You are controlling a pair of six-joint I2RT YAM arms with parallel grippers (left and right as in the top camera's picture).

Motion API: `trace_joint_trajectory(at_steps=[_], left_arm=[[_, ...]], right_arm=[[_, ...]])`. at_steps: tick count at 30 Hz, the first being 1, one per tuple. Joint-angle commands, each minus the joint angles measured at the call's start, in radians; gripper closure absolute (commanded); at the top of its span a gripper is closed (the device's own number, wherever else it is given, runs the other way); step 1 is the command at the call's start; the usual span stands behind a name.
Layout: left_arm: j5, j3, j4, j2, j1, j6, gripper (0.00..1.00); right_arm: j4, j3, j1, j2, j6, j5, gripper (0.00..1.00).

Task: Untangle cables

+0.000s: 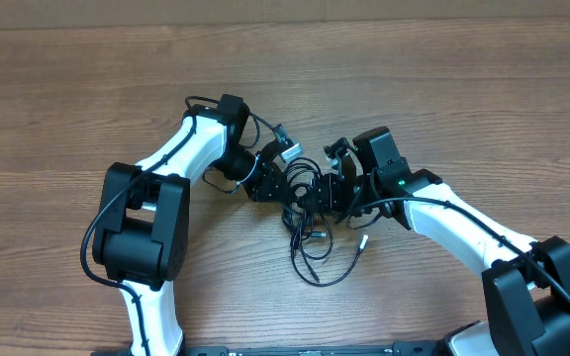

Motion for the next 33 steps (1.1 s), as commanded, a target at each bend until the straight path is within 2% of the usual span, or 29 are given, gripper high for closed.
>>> trace_joint_trajectory(at_steps=[1,14,20,23,30,33], left_arm=[[0.082,0.021,-0.002,-0.011,-0.005,0.029,0.96],[0.071,0.021,0.000,-0.011,-0.017,0.031,0.96],[0.076,0.021,-0.007,-0.011,-0.017,0.071,0.96],[0.082,0.021,-0.007,-0.011,-0.017,0.105,0.96],[0.082,0.021,-0.053,-0.011,-0.015,0.219,0.96],[0.082,0.021,-0.063,-0.011,-0.007,0.229,0.96]], right_arm=[[0.053,0.015,0.007,-0.017,-0.026,-0.116,0.96],[0.102,0.015,0.013,-0.017,-0.004,-0.116,0.96],[0.054,0.015,-0.071,-0.018,-0.043,-0.206,0.80],[0.016,0.015,-0.083,-0.018,-0.103,-0.205,0.75],[0.001,0.026,-0.131,-0.045,-0.140,-0.243,0.73],[-0.014,0.034,-0.169,-0.070,-0.138,-0.247,0.73]])
